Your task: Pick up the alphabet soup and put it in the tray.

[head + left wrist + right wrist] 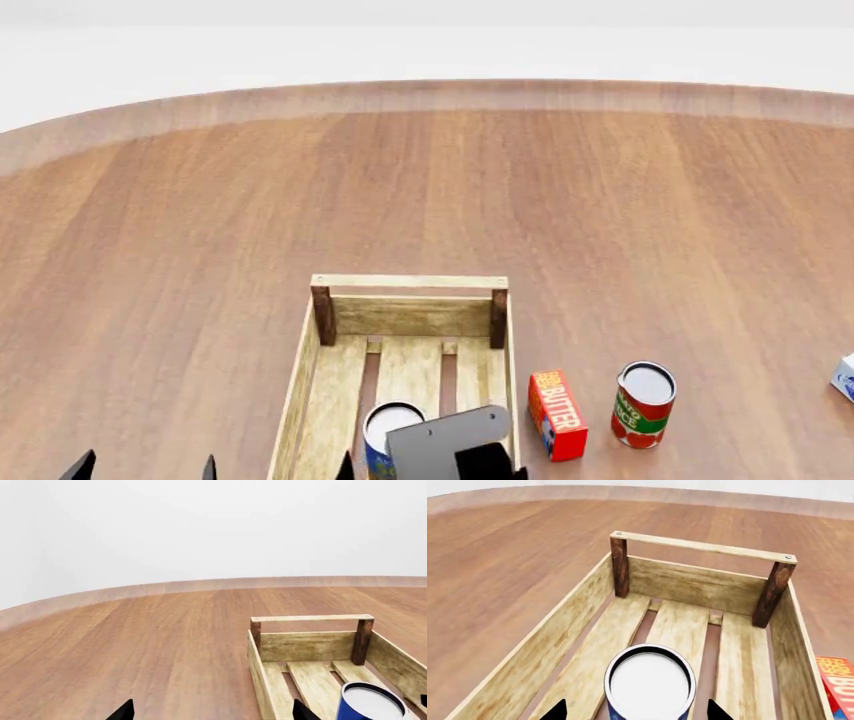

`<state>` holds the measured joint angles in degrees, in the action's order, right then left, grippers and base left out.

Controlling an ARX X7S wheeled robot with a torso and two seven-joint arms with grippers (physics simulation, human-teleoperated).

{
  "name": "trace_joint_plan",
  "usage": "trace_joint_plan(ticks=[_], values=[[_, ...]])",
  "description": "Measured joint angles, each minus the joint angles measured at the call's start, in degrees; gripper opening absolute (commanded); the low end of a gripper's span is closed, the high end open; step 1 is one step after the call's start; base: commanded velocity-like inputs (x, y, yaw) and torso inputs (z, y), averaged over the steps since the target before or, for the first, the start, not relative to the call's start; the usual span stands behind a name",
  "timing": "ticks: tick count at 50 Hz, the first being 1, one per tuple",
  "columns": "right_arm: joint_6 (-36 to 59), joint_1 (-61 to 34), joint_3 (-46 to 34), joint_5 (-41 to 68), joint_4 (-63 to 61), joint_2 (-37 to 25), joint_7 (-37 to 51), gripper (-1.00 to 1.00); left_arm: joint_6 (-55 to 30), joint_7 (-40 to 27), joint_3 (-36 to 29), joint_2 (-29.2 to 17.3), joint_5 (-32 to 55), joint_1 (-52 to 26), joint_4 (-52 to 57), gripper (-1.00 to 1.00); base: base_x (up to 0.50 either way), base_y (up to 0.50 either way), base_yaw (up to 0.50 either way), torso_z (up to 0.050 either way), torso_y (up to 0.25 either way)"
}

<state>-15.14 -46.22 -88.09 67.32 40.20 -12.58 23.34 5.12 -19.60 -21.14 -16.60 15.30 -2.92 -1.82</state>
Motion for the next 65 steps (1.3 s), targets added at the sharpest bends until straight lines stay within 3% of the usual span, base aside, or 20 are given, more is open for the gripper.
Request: trace_joint_plan(ticks=[30, 65], values=[[0.37, -3.08, -2.42, -10.14, -36.18, -16.21, 20.95, 1.00, -0.65, -1.79, -0.06, -1.51, 0.01, 1.94, 5.76, 1.00, 0.00, 0.00, 0.00, 0.000, 0.000], [3.53, -5.96, -2.70, -18.10, -60.13, -26.61, 34.92, 1.00, -4.76, -4.89, -0.10, -4.82, 0.31, 5.24, 20.79, 1.00, 0.00, 0.00, 0.00, 0.000, 0.000]])
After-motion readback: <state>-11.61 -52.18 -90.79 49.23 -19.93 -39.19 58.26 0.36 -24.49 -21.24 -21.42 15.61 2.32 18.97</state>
